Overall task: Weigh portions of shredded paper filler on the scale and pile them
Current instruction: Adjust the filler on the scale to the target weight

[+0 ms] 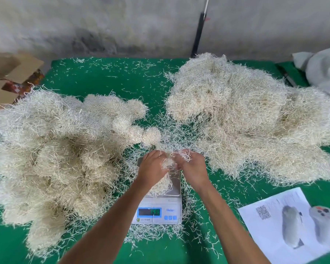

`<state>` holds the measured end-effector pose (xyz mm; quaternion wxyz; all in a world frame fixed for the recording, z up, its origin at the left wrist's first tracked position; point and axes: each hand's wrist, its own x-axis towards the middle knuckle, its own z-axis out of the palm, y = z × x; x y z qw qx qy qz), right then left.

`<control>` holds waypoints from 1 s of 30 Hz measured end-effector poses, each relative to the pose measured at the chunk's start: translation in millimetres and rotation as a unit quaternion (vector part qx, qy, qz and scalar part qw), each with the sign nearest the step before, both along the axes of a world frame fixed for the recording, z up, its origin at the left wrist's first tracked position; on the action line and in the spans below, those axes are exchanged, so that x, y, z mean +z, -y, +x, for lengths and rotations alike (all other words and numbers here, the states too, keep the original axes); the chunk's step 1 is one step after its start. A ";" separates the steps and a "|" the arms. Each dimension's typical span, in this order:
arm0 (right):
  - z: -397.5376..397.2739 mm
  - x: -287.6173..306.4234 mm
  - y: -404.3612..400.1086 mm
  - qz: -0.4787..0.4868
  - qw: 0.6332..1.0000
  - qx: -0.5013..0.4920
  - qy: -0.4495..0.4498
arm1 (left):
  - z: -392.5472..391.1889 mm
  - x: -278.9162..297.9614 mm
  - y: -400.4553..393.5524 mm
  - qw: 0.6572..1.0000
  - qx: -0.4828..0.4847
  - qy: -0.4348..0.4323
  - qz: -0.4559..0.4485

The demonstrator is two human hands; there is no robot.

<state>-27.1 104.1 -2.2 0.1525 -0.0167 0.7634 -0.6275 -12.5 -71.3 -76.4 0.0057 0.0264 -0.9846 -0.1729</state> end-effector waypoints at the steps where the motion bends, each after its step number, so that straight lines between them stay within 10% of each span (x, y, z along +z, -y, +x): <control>1: 3.7 -2.8 1.2 -0.004 1.000 -0.011 -0.006 | -3.5 3.5 0.0 1.000 0.009 0.006 0.020; 30: 15.3 2.9 16.0 0.004 0.999 0.019 0.040 | 0.2 30.1 10.6 0.998 0.002 -0.017 0.053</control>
